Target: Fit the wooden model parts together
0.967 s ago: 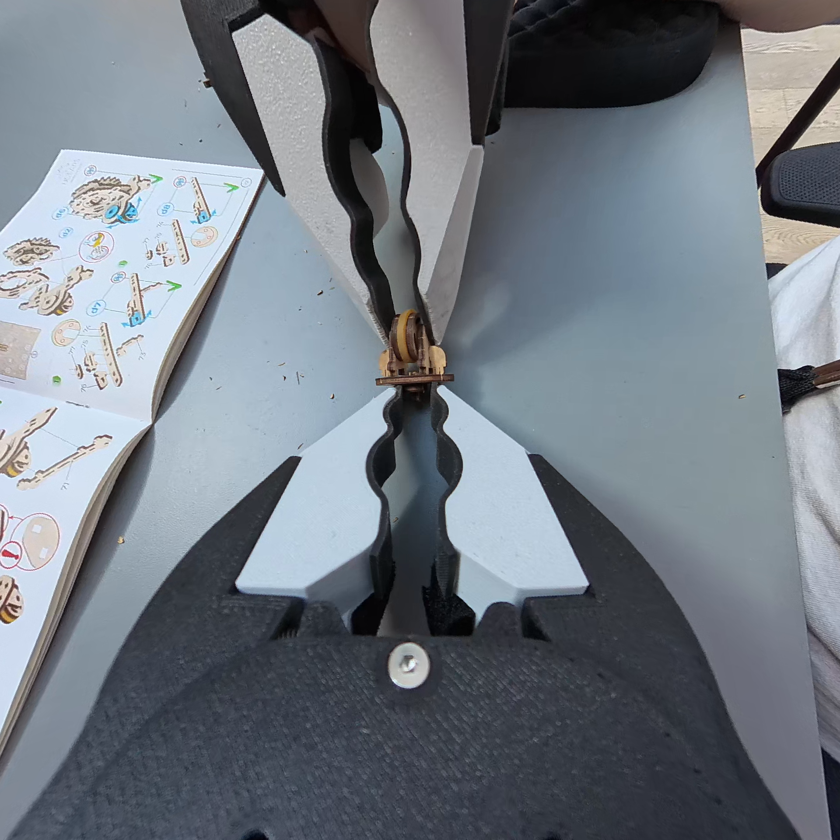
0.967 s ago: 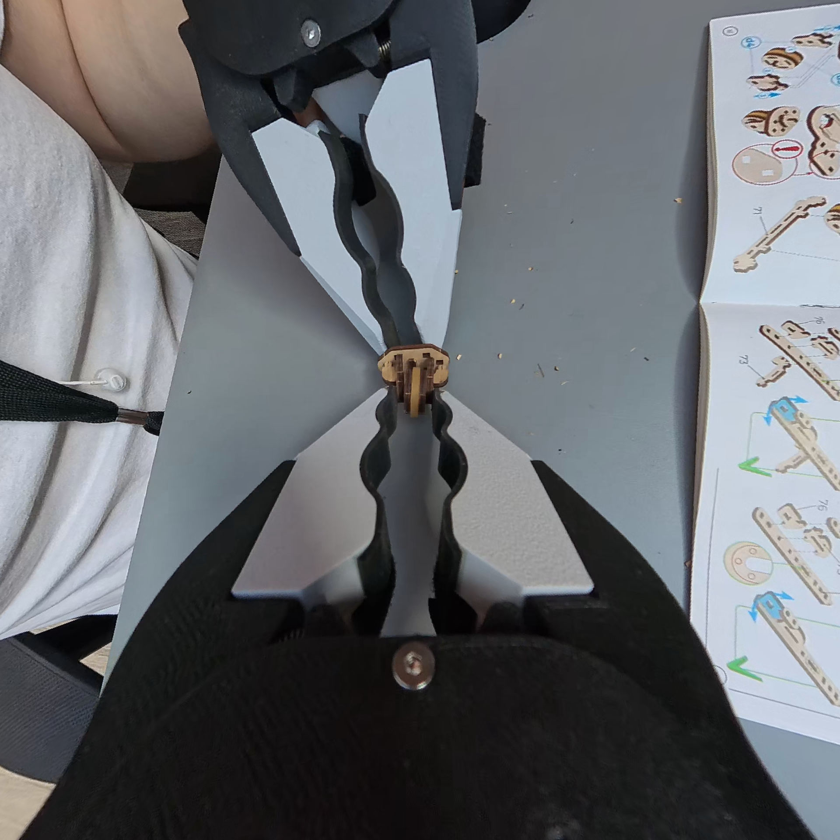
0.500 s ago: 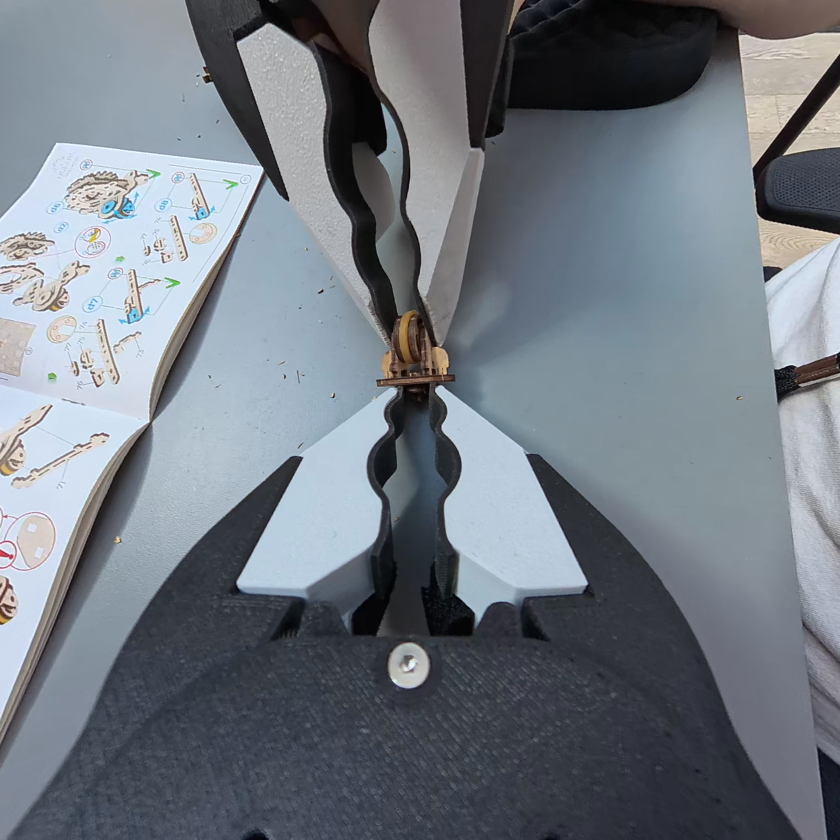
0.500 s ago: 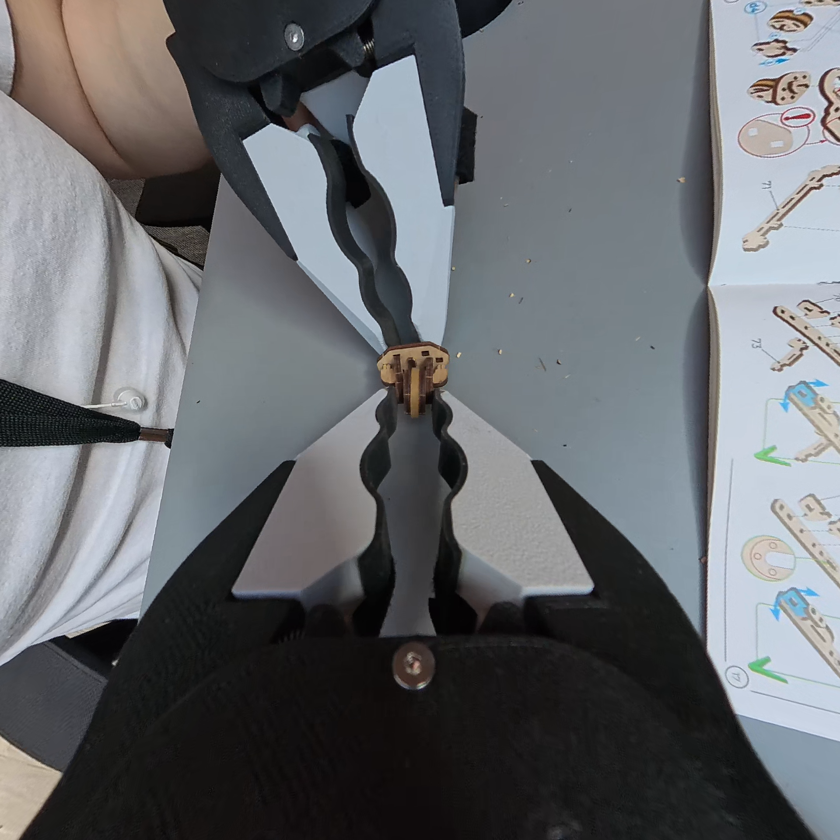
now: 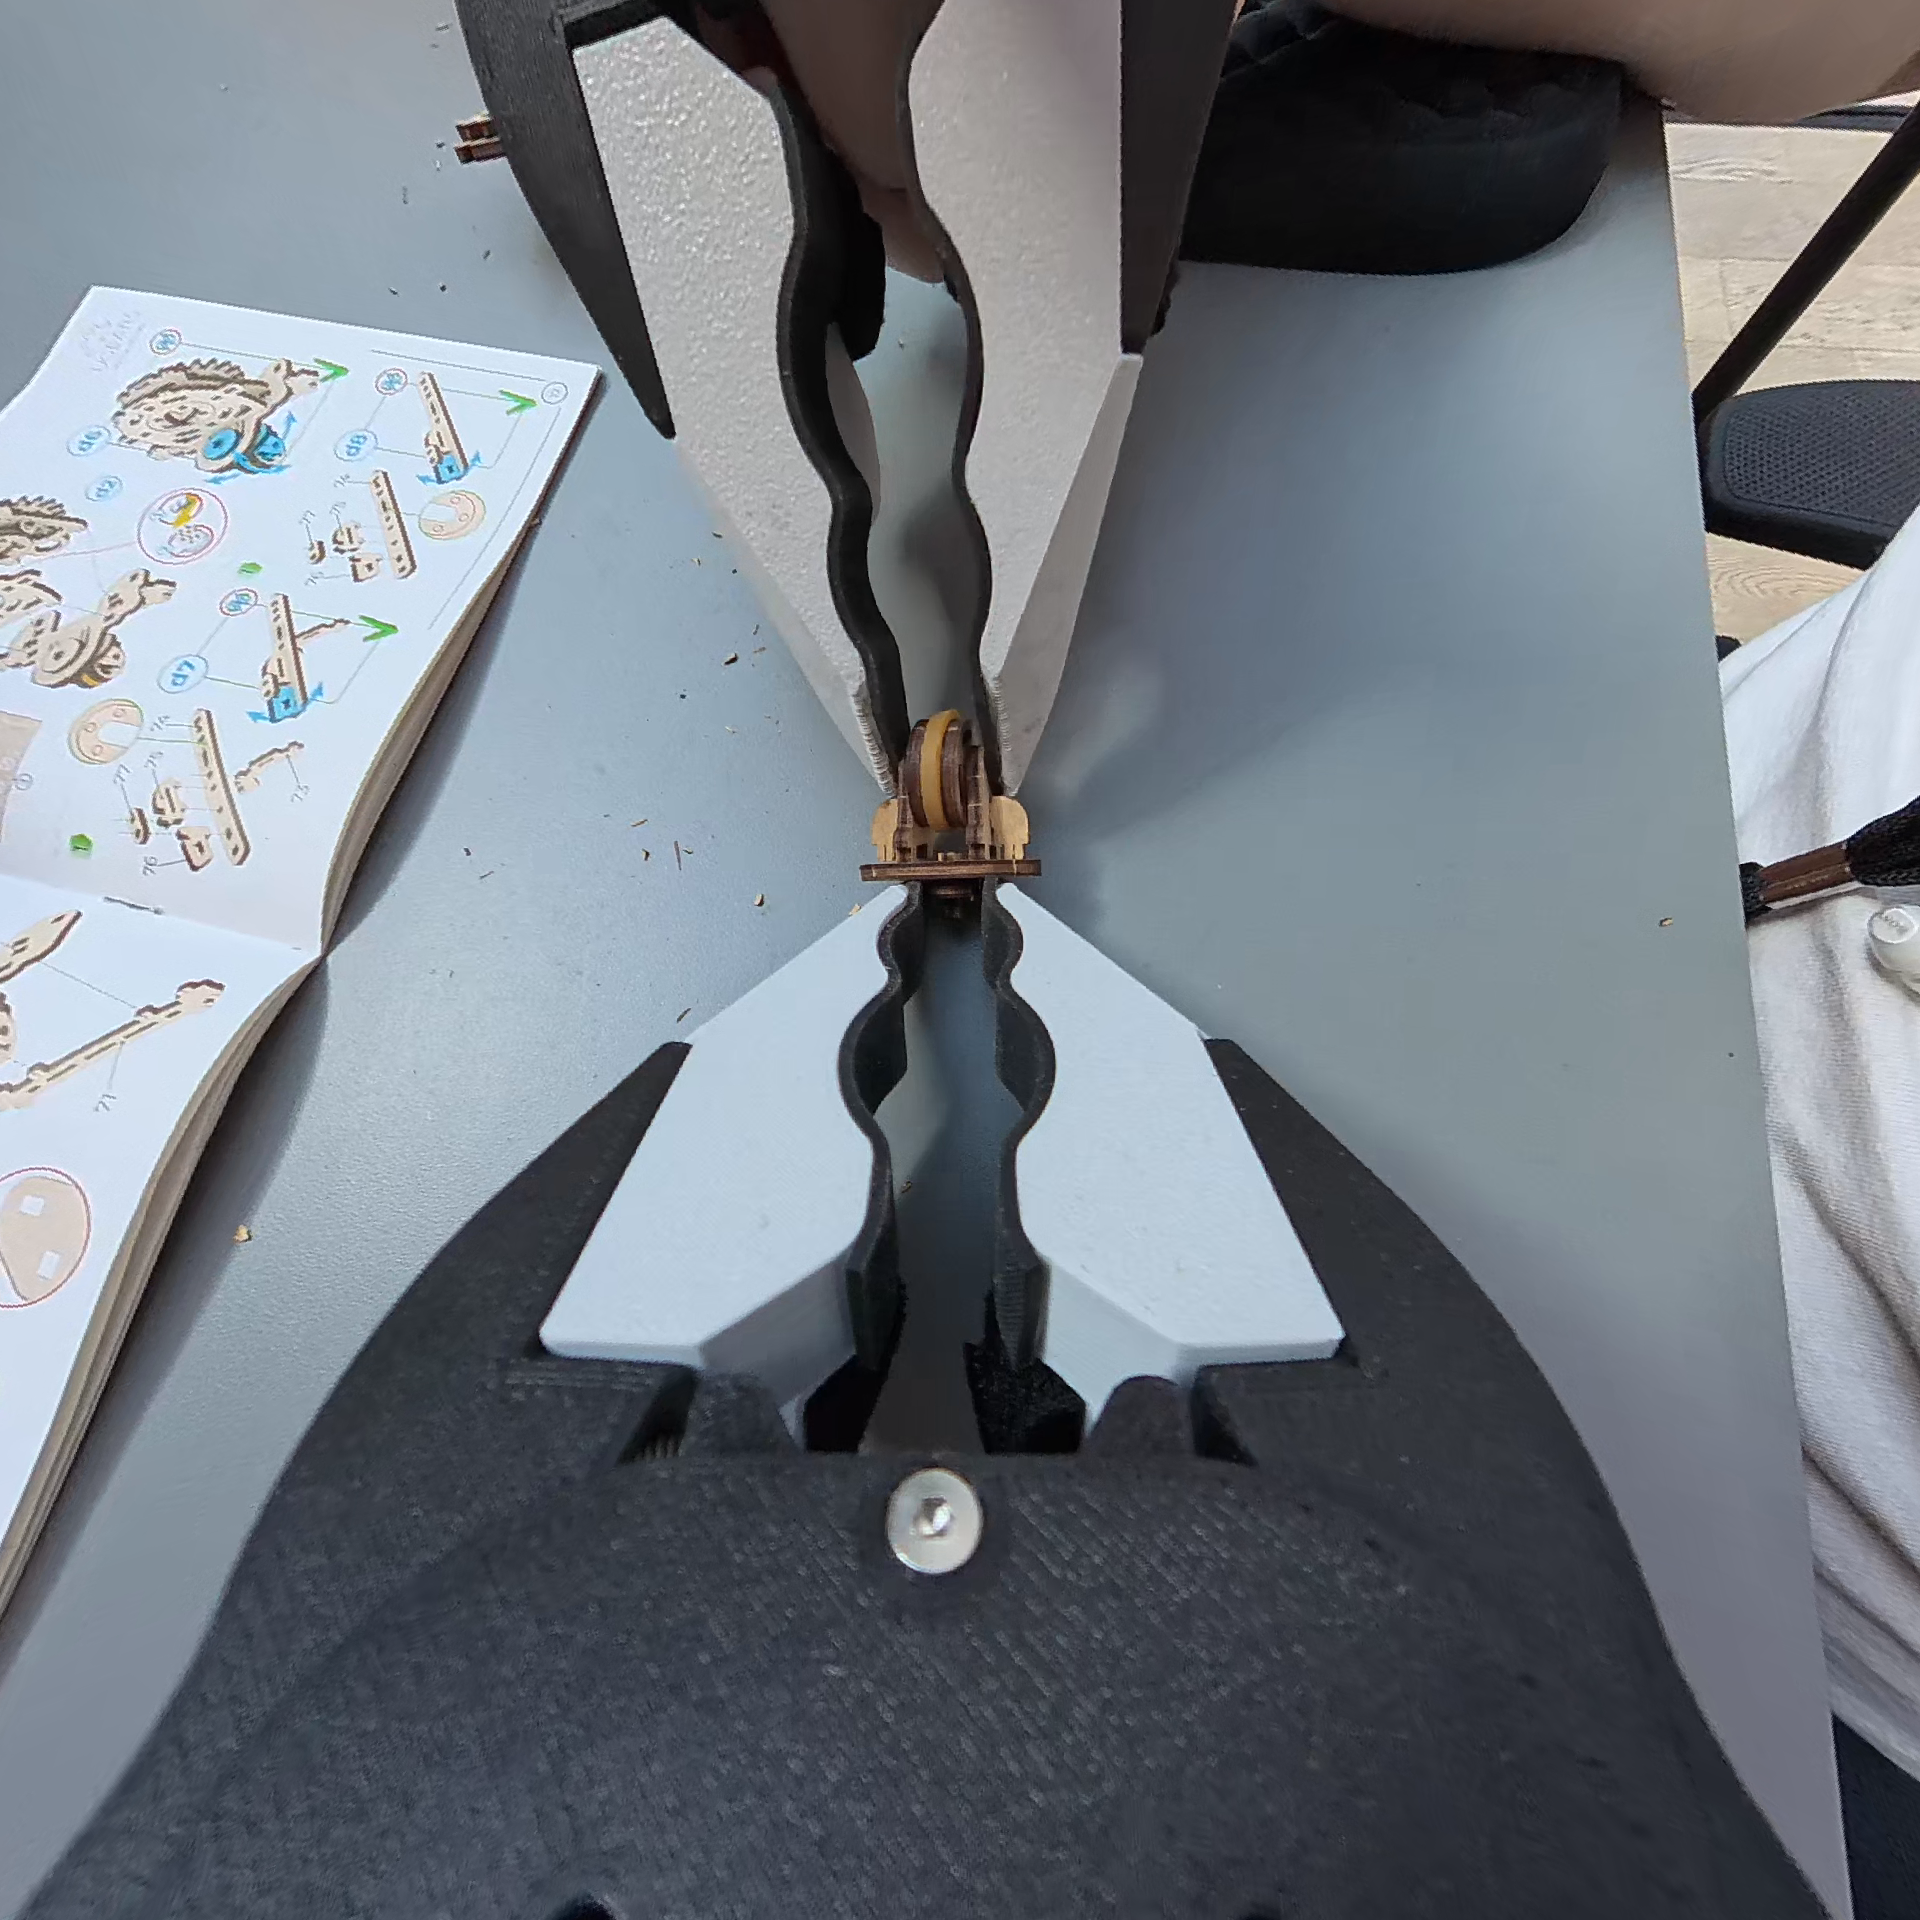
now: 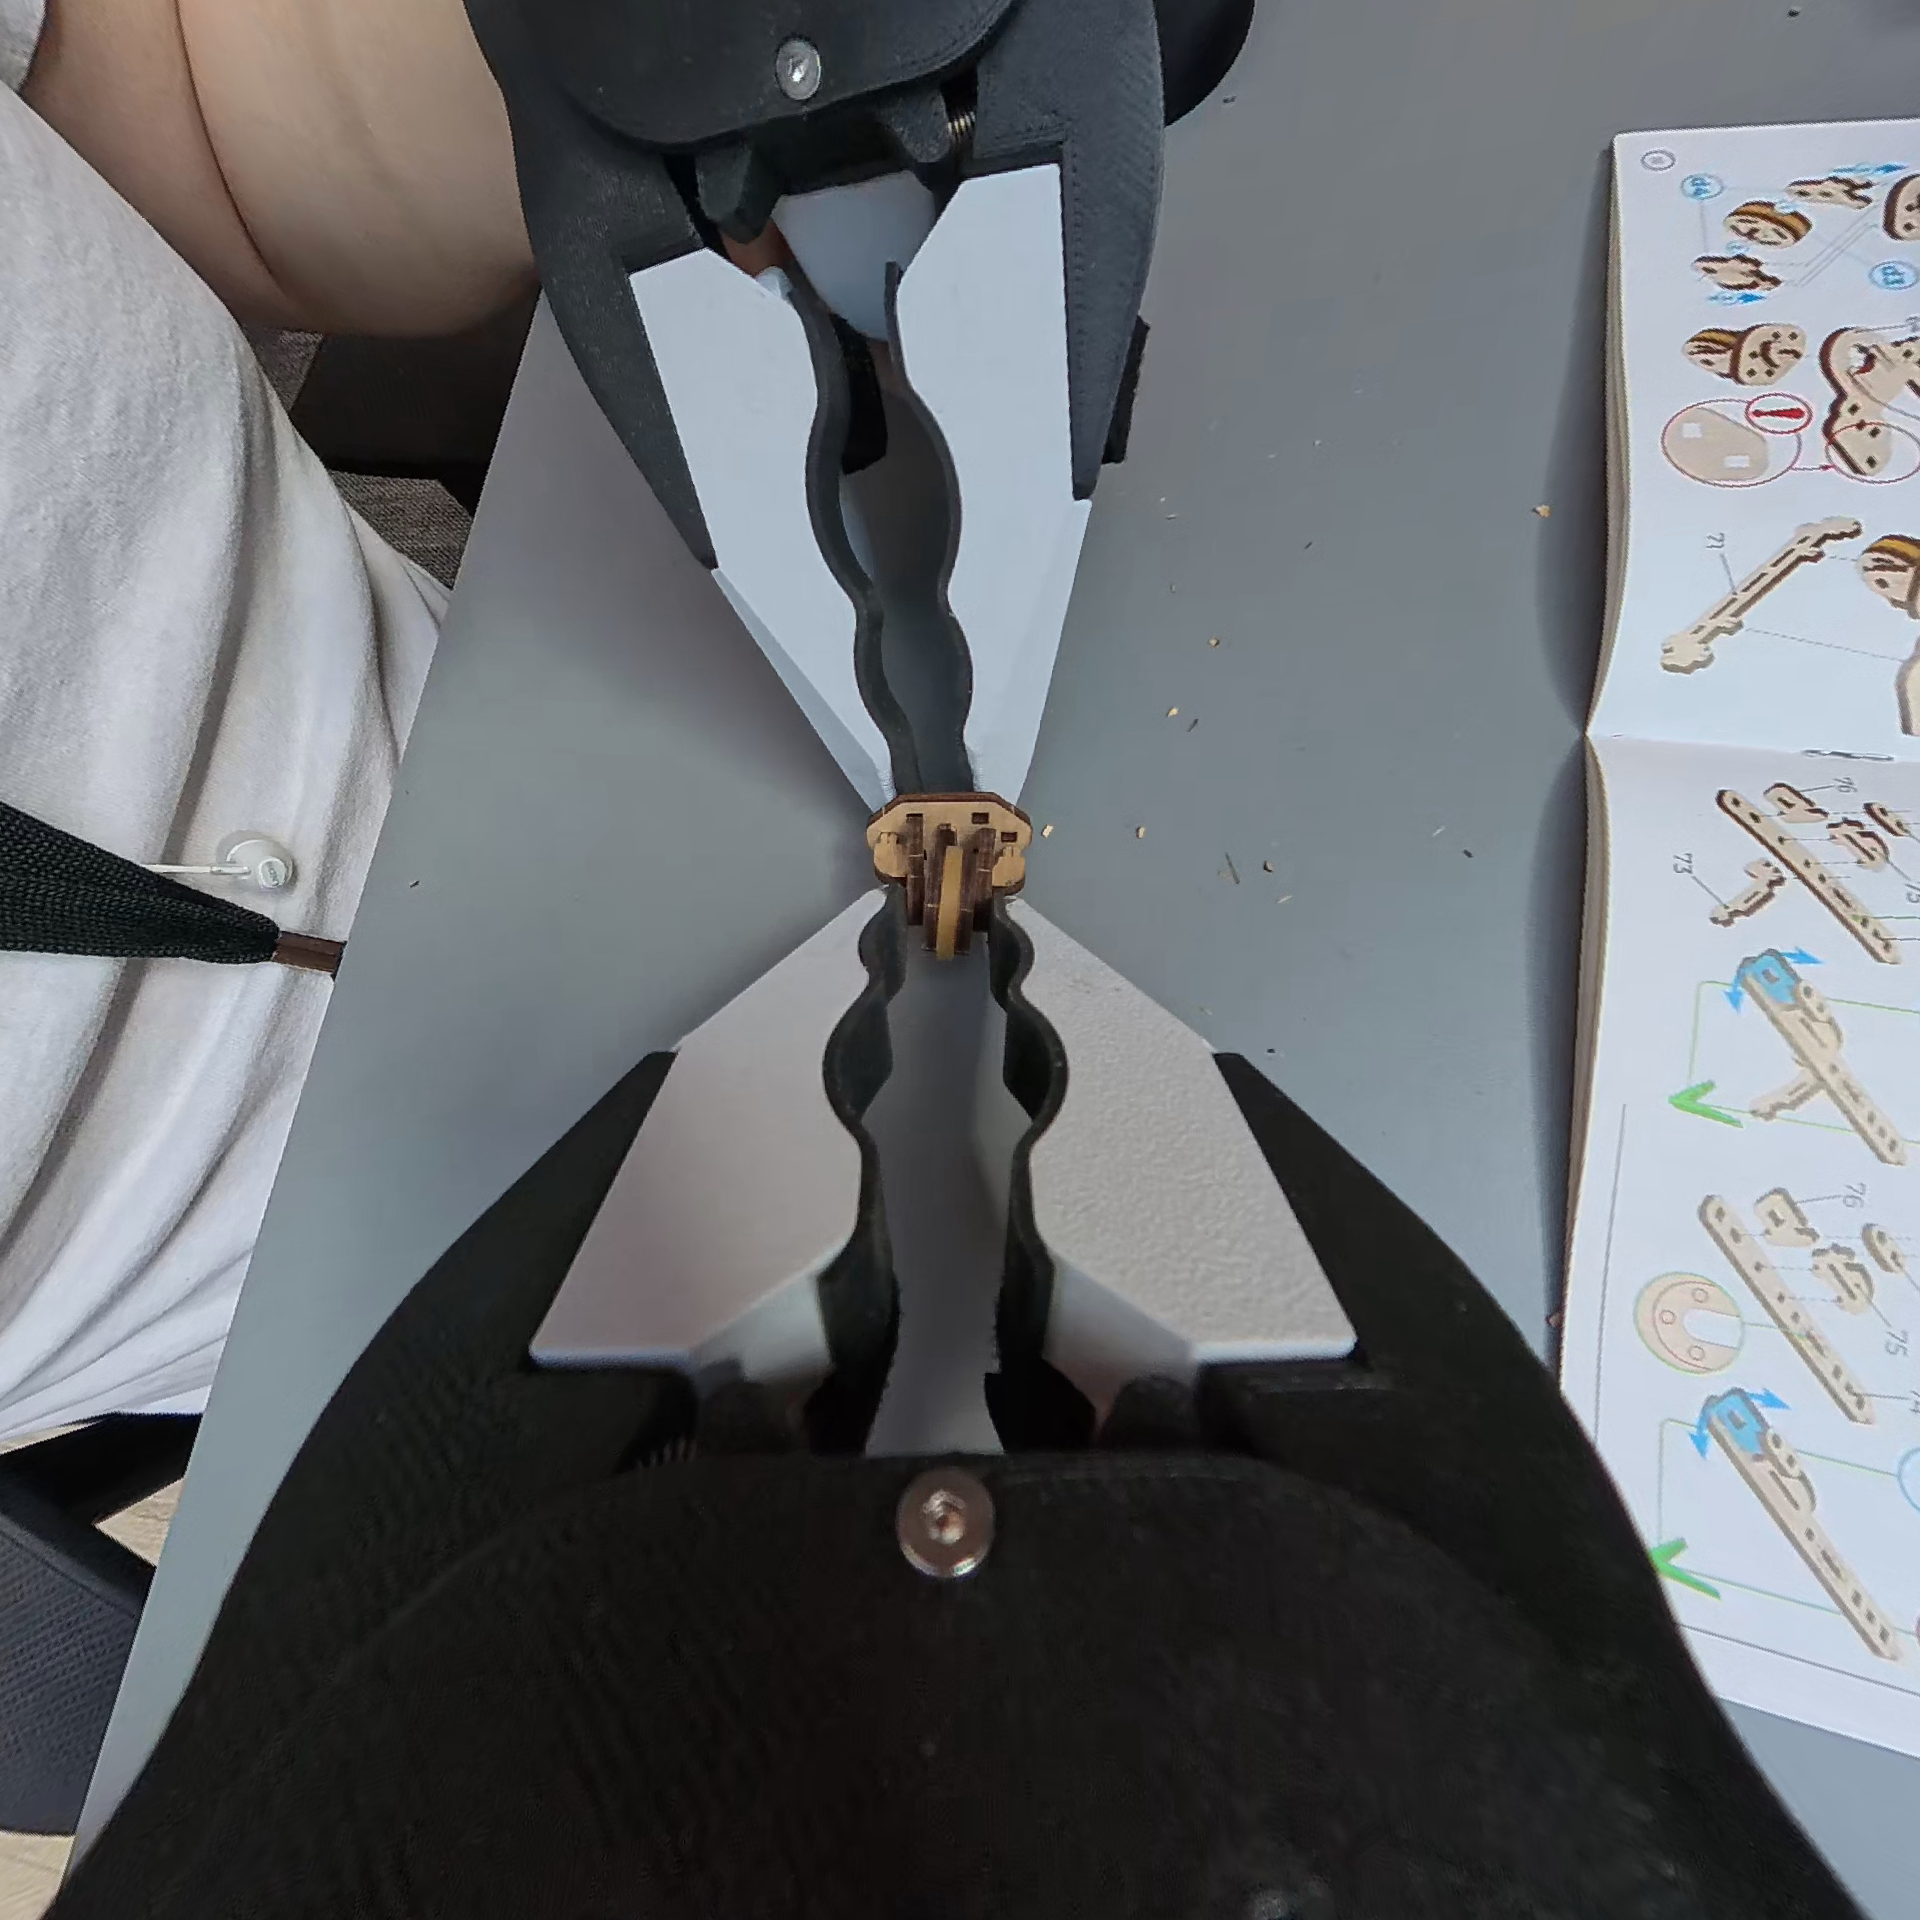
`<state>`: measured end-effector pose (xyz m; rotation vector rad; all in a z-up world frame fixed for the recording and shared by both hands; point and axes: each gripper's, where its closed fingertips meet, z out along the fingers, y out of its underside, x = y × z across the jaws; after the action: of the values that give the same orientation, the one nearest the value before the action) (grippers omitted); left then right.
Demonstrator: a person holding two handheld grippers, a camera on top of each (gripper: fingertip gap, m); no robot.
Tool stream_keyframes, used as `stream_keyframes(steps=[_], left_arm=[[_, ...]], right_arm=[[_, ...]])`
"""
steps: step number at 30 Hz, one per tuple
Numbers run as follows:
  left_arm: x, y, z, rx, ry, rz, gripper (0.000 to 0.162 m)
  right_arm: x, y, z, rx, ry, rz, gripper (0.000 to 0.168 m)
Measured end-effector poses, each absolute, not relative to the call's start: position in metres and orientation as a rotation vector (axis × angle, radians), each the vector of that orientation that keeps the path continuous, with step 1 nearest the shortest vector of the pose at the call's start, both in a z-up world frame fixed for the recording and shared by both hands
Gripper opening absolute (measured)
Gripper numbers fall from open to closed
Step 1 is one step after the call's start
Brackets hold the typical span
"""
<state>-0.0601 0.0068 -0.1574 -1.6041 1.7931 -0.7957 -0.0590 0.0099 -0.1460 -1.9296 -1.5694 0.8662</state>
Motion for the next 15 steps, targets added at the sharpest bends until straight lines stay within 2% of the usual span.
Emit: stream_keyframes(steps=[15], left_arm=[[-0.0601,0.0063,-0.1574,-1.619,1.794,-0.826,0.009]], right_arm=[[-0.0600,0.0100,-0.1440,-1.821,-1.602,0.814,0.014]])
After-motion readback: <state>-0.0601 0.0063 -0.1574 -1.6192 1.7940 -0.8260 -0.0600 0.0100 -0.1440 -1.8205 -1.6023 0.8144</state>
